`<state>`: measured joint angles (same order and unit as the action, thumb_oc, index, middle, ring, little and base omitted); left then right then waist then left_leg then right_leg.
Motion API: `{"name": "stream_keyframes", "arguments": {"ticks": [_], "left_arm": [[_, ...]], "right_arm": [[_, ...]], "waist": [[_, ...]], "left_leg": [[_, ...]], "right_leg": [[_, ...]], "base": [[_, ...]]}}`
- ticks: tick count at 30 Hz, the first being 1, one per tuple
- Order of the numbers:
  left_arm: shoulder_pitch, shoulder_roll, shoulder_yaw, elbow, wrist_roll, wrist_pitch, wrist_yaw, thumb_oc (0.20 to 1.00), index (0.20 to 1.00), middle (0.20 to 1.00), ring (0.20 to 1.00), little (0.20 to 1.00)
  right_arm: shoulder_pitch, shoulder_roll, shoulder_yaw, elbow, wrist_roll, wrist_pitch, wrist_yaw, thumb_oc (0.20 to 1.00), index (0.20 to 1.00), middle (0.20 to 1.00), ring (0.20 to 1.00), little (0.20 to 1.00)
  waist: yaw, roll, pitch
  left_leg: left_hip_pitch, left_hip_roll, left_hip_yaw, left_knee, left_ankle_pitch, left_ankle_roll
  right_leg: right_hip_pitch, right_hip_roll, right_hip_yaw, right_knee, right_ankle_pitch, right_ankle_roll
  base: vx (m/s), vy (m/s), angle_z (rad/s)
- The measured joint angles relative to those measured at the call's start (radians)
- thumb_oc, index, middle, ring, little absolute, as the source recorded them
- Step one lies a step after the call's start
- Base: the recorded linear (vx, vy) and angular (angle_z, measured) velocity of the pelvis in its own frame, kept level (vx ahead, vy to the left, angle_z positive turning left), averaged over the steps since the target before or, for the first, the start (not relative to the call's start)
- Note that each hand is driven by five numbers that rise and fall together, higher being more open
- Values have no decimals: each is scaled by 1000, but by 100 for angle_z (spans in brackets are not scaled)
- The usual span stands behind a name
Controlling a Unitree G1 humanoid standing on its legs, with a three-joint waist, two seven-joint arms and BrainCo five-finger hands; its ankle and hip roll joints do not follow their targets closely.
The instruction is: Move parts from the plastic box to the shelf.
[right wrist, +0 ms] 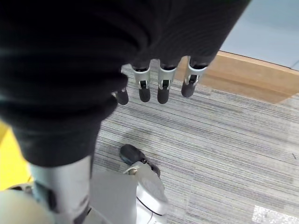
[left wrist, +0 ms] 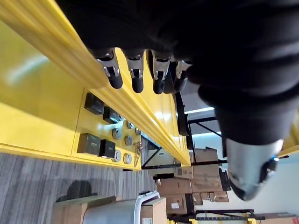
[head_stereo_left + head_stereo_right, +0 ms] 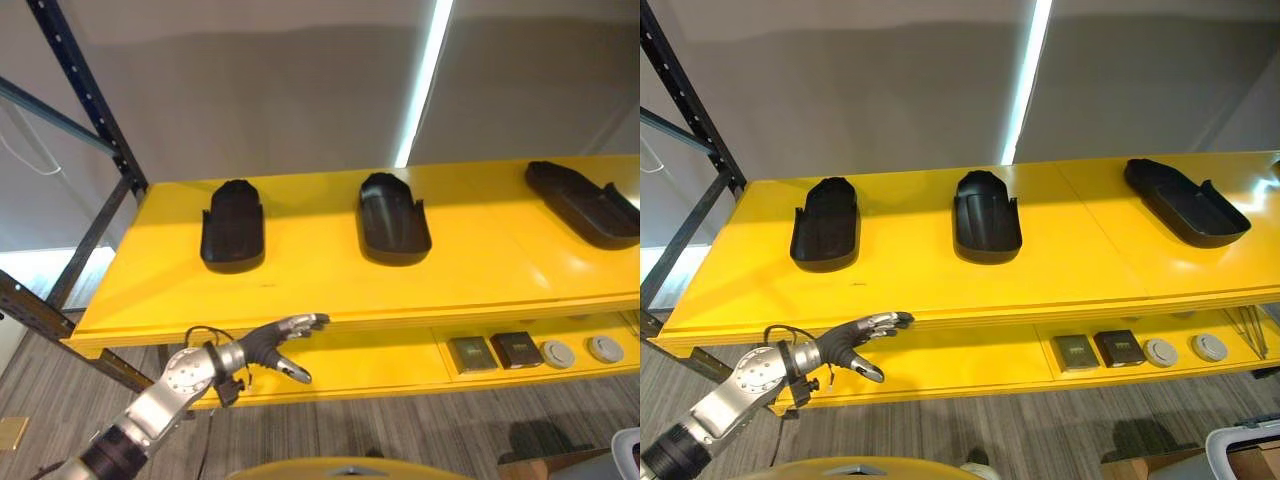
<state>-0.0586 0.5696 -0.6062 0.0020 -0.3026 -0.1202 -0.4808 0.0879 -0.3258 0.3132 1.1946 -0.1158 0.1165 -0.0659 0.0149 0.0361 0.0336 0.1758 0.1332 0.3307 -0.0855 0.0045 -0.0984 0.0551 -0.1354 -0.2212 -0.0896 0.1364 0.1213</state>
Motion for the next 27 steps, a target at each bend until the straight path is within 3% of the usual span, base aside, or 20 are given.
{"name": "stream_keyframes", "arguments": {"ticks": [2, 5, 10, 15, 19, 27], "left_arm": [[-16, -30, -25, 68, 3, 25, 35, 1000, 1000, 1000, 1000, 1000], [-25, -127, -52, 431, -1, 90, 168, 1000, 1000, 1000, 1000, 1000], [109, -193, 103, 790, -8, 113, 271, 1000, 1000, 1000, 1000, 1000], [182, -261, 327, 1189, 22, 65, 318, 1000, 1000, 1000, 1000, 1000], [239, -287, 407, 1236, 58, 31, 351, 1000, 1000, 1000, 1000, 1000], [186, -345, 403, 1183, 72, -22, 392, 1000, 1000, 1000, 1000, 1000]], "right_arm": [[-3, 0, 0, -1, 4, 2, 0, 1000, 1000, 1000, 1000, 1000], [-3, 0, 0, -1, 13, 10, 0, 1000, 1000, 1000, 1000, 1000], [38, 0, -2, -9, 30, 20, -1, 1000, 1000, 1000, 1000, 1000], [32, 1, -23, -8, 35, 22, -1, 1000, 1000, 1000, 1000, 1000], [26, 3, -49, 0, 35, 23, -1, 1000, 1000, 1000, 1000, 1000], [17, 39, -50, 0, 31, 29, -9, 1000, 1000, 1000, 1000, 1000]], "waist": [[-14, -1, -9], [-37, 4, -28], [-32, -12, -25], [-8, -27, -19], [19, -35, 0], [25, -39, 0]], "left_leg": [[-1, 1, 2, 0, 0, 0], [-1, 5, 5, 0, -2, -1], [-18, 10, 3, 0, 0, -3], [-19, 10, -1, 0, 1, -2], [-20, 5, -10, 0, 3, 1], [-23, 2, -30, 0, 4, 2]], "right_leg": [[-3, 1, 5, 0, -2, 2], [-9, 5, 12, 0, -2, 2], [-24, 12, 16, 0, -1, -2], [-24, 9, 13, 0, -3, -4], [-18, 2, 1, 0, -7, -10], [-10, 1, -11, 0, -9, -7]], "base": [[1, -20, -4], [23, -12, -9], [-32, -1, -1], [-11, 11, 3], [-24, -1, 9], [12, -2, 5]]}}
